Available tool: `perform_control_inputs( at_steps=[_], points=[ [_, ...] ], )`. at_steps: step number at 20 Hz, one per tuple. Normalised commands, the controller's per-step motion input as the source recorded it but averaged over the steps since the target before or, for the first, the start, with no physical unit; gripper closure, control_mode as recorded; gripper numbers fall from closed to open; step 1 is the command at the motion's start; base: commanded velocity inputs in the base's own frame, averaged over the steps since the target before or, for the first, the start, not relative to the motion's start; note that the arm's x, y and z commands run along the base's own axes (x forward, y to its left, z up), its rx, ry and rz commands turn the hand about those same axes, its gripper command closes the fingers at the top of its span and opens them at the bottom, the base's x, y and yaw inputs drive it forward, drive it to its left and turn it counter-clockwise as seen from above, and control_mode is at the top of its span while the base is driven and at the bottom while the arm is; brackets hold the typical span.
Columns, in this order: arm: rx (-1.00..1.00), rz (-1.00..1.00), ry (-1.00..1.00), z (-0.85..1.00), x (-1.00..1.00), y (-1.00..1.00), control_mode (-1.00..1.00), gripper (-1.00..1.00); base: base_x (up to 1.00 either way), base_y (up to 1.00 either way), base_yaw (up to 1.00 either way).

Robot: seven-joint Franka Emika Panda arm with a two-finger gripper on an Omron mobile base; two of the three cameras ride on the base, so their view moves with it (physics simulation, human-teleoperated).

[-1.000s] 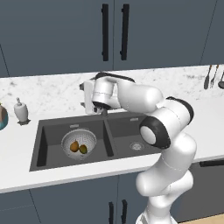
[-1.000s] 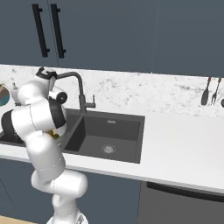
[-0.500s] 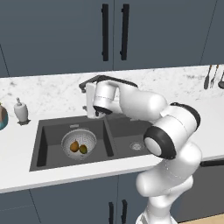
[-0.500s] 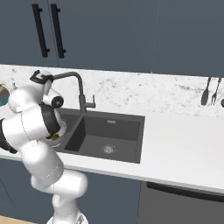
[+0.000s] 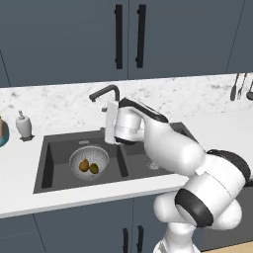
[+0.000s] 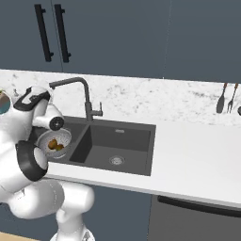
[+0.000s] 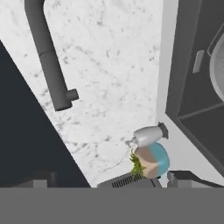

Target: Put the colander in the sink, put the pear, mango in the colander, and turn on the sink faucet and pour water over the colander.

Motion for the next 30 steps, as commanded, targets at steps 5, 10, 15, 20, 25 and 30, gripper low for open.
perform_control_inputs(
  at_steps=[5, 10, 15, 20, 25, 30],
  points=[
    [-0.04, 0.04, 0.07, 0.62, -0.74, -0.58, -1.00, -1.00, 0.00, 0.00, 0.00],
    [-0.60, 0.09, -0.08, 0.36, -0.49, -0.62, -1.00, -1.00, 0.00, 0.00, 0.00],
    [-0.95, 0.05, -0.12, 0.19, -0.23, -0.61, -1.00, -1.00, 0.00, 0.00, 0.00],
    [-0.87, 0.12, -0.29, 0.02, -0.10, -0.74, -1.00, -1.00, 0.00, 0.00, 0.00],
    [-0.43, 0.36, -0.25, 0.00, 0.00, -0.75, -1.00, -1.00, 0.00, 0.00, 0.00],
    [-0.08, 0.71, -0.22, -0.09, 0.00, -0.58, -1.00, -1.00, 0.00, 0.00, 0.00]
  ],
)
